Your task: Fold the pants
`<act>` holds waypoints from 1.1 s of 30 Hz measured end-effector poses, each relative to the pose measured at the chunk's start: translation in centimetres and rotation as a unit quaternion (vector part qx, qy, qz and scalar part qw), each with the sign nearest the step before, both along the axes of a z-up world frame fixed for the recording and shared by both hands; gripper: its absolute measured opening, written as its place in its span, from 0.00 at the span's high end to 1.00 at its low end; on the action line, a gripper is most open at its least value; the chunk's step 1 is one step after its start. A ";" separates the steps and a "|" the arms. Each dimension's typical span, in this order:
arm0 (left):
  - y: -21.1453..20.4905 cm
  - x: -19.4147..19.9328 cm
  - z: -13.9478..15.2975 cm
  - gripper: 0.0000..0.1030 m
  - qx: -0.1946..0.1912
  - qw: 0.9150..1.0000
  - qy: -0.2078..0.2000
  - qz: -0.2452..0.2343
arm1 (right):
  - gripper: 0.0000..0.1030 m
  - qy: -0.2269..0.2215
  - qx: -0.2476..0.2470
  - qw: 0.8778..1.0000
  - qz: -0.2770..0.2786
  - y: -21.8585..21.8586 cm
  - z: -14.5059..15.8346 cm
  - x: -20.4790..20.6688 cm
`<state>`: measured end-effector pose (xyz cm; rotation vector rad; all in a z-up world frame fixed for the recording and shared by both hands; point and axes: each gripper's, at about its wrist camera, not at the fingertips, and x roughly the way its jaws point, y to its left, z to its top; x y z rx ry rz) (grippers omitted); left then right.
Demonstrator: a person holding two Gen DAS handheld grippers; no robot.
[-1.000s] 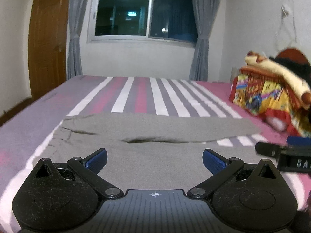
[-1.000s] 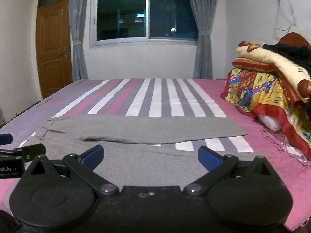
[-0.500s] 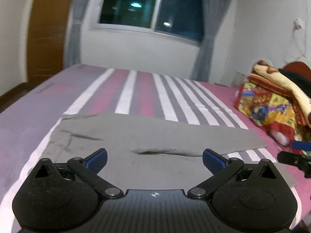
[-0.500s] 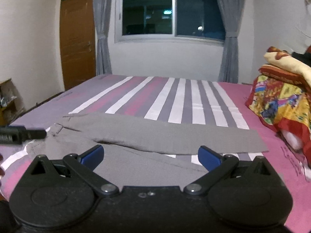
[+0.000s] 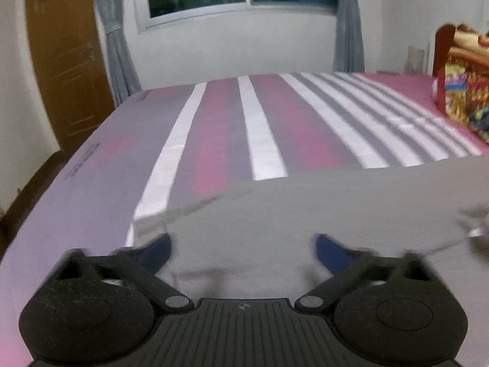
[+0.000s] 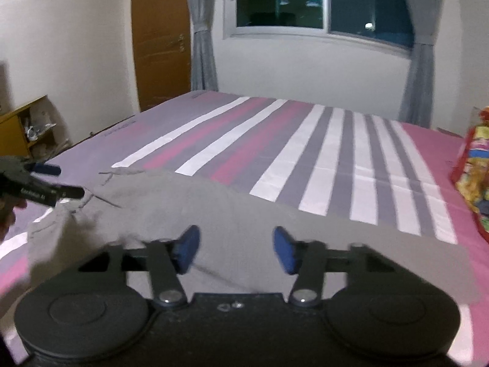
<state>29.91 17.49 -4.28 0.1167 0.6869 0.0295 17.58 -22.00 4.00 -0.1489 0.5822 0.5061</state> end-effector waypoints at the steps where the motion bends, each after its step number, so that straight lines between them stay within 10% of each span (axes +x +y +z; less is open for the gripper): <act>1: 1.2 1.7 -0.4 0.51 0.006 1.000 0.013 -0.006 | 0.62 0.003 -0.002 1.000 0.007 0.2 -0.5 1.3; 4: 3.7 5.8 -1.7 0.47 0.036 0.999 0.026 -0.030 | 0.64 0.007 -0.008 0.999 0.030 1.2 -2.2 5.6; 7: 6.6 8.5 -3.3 0.13 0.061 0.995 0.056 -0.051 | 0.40 0.022 -0.024 0.998 0.048 2.6 -4.2 10.4; 21: 11.6 16.4 -9.5 0.14 0.017 0.977 0.168 -0.131 | 0.40 0.060 -0.122 0.981 0.135 8.5 -11.4 19.7; 24: 13.2 17.2 -8.4 0.39 -0.011 0.974 0.172 -0.149 | 0.53 0.085 -0.114 0.975 0.171 8.5 -11.4 20.5; 33: 12.2 17.5 -9.5 0.36 -0.004 0.959 0.212 -0.188 | 0.67 0.173 -0.122 0.953 0.218 8.7 -12.0 23.2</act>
